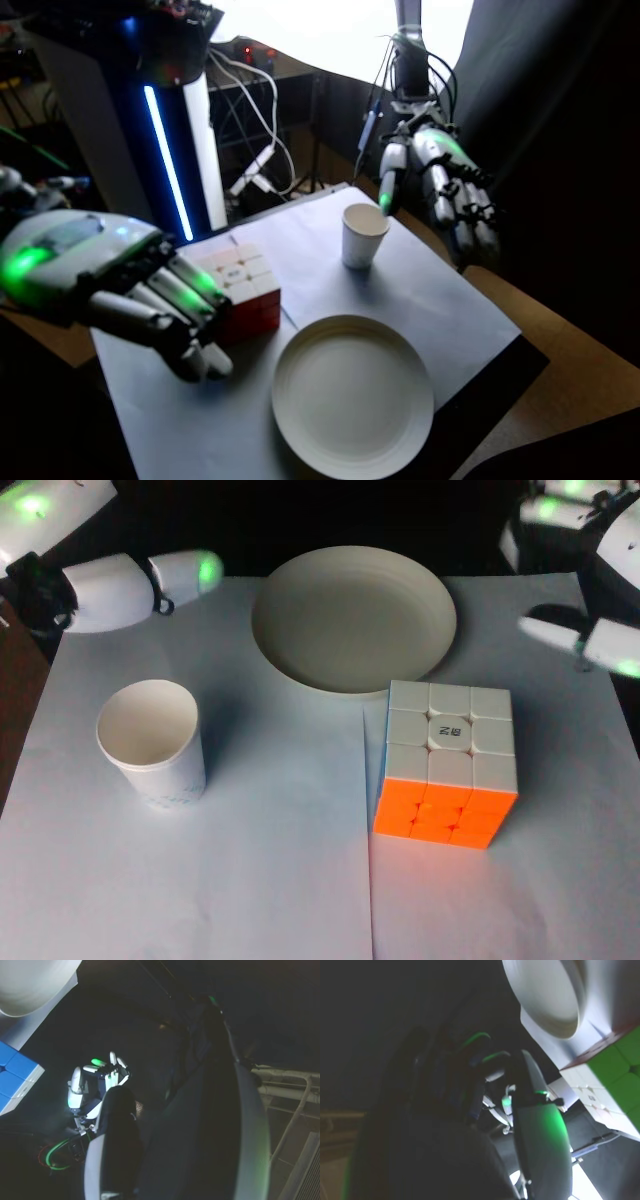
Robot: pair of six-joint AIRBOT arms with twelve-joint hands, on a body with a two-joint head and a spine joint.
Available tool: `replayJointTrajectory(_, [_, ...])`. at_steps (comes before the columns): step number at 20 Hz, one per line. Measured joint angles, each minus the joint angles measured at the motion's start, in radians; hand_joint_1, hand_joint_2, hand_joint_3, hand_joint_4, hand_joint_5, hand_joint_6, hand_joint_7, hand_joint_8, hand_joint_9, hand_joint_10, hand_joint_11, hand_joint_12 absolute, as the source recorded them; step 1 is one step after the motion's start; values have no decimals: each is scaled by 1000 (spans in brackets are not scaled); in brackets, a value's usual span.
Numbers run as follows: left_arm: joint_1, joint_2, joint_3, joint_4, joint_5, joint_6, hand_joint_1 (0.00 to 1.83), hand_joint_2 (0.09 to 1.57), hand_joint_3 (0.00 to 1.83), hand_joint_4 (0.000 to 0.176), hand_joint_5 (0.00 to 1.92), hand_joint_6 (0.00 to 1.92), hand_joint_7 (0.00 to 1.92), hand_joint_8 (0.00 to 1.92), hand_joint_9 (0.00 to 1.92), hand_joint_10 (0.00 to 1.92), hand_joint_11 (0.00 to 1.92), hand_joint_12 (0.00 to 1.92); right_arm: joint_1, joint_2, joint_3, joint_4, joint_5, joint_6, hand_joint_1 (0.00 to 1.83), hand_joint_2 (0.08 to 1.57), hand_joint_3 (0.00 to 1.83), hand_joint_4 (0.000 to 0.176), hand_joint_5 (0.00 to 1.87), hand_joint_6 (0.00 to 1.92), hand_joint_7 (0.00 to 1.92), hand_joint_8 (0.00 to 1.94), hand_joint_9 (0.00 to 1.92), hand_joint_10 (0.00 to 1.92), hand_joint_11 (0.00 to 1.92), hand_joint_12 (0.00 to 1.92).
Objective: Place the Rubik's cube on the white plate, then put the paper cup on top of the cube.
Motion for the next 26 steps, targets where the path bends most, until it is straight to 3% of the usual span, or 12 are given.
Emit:
replayJointTrajectory(3, [0,0,3,4,-1,0,364,1376,0,74,111,0,26,0,0,0,0,419,0,-2,0,-12,6,0,294,1385,0,0,0,0,0,0,0,0,0,414])
replayJointTrajectory(8, [0,-1,3,8,-8,0,330,1354,0,64,91,0,1,0,0,0,0,496,-1,-2,0,-9,4,0,353,1348,0,14,0,0,0,0,0,0,42,22])
replayJointTrajectory(9, [2,-1,3,8,-8,0,367,1341,0,81,88,0,0,0,0,0,0,473,-1,-2,-3,-8,4,-1,364,1292,6,32,0,0,0,0,0,0,0,715])
replayJointTrajectory(11, [2,-1,3,5,-7,0,379,1339,0,56,106,7,0,0,0,0,0,477,-1,-2,-12,-8,4,-1,298,1247,0,9,0,0,0,0,0,0,0,804])
replayJointTrajectory(14, [2,-1,3,-1,-6,0,353,1329,0,89,70,0,0,0,0,0,0,413,-27,5,-36,-41,9,55,337,1074,0,52,0,0,0,0,64,28,0,995])
replayJointTrajectory(17, [6,-1,3,-11,-11,0,348,1336,0,66,59,1,0,0,0,0,0,510,-53,20,-35,-109,4,196,415,1041,0,40,0,0,0,0,0,0,0,400])
replayJointTrajectory(18, [6,-1,3,-13,-11,0,354,1331,0,80,57,0,0,0,0,0,0,470,-62,21,-36,-121,8,204,422,1060,1,20,0,0,0,0,7,3,0,443])
replayJointTrajectory(20, [10,-1,3,-17,-10,0,390,1331,0,93,60,1,0,0,0,0,0,454,-79,26,-41,-186,8,294,455,1066,0,44,0,0,0,0,0,0,0,359])
replayJointTrajectory(21, [10,-1,3,-22,-11,0,376,1338,2,91,53,0,0,0,0,0,0,447,-94,26,-41,-234,12,357,493,1037,0,19,0,0,0,0,0,0,0,274])
replayJointTrajectory(23, [10,-1,10,-26,-13,0,389,1345,0,84,55,0,0,0,0,0,0,403,-114,8,-43,-278,18,419,507,998,0,23,0,0,0,0,0,0,0,201])
replayJointTrajectory(24, [11,-1,11,-41,-14,0,379,1345,0,98,51,1,0,0,0,0,0,319,-127,-8,-43,-282,18,432,532,997,0,0,0,0,0,0,0,0,0,406])
replayJointTrajectory(26, [12,-1,10,-43,-18,0,370,1351,3,88,51,0,0,0,0,0,0,307,-140,-34,-43,-288,21,438,581,986,0,20,0,0,0,0,0,0,0,328])
